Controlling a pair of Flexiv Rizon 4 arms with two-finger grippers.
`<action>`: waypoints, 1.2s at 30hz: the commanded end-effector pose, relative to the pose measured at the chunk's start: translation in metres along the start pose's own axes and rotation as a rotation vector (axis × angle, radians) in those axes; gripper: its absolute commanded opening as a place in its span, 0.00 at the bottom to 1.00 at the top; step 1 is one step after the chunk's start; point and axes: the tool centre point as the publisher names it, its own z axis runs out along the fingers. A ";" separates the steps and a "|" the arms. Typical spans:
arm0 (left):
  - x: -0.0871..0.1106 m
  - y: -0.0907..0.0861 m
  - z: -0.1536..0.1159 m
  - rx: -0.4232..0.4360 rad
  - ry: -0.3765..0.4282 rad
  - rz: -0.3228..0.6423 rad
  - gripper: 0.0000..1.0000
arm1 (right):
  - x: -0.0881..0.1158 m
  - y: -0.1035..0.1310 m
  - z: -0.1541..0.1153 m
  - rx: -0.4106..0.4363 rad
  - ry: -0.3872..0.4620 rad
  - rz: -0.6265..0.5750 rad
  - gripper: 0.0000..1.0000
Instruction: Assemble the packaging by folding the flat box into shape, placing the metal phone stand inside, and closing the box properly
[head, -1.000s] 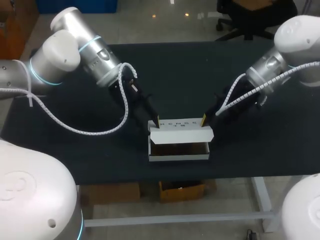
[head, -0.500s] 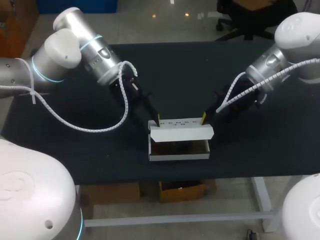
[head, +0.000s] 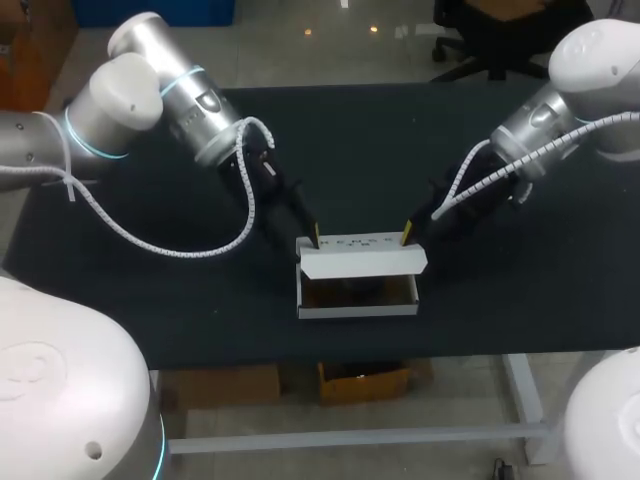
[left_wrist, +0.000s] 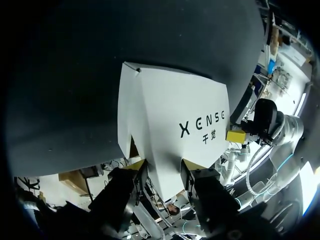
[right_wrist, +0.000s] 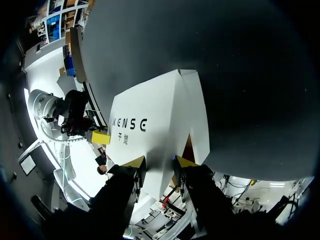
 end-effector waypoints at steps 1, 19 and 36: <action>0.007 -0.004 0.000 -0.010 -0.008 -0.005 0.44 | 0.005 0.003 0.002 0.009 -0.002 0.003 0.34; 0.006 -0.010 -0.005 -0.056 0.015 -0.027 0.44 | 0.012 0.009 -0.001 0.019 -0.009 0.027 0.34; 0.007 -0.012 -0.011 -0.089 0.030 -0.040 0.44 | 0.015 0.012 0.000 0.048 0.008 0.035 0.34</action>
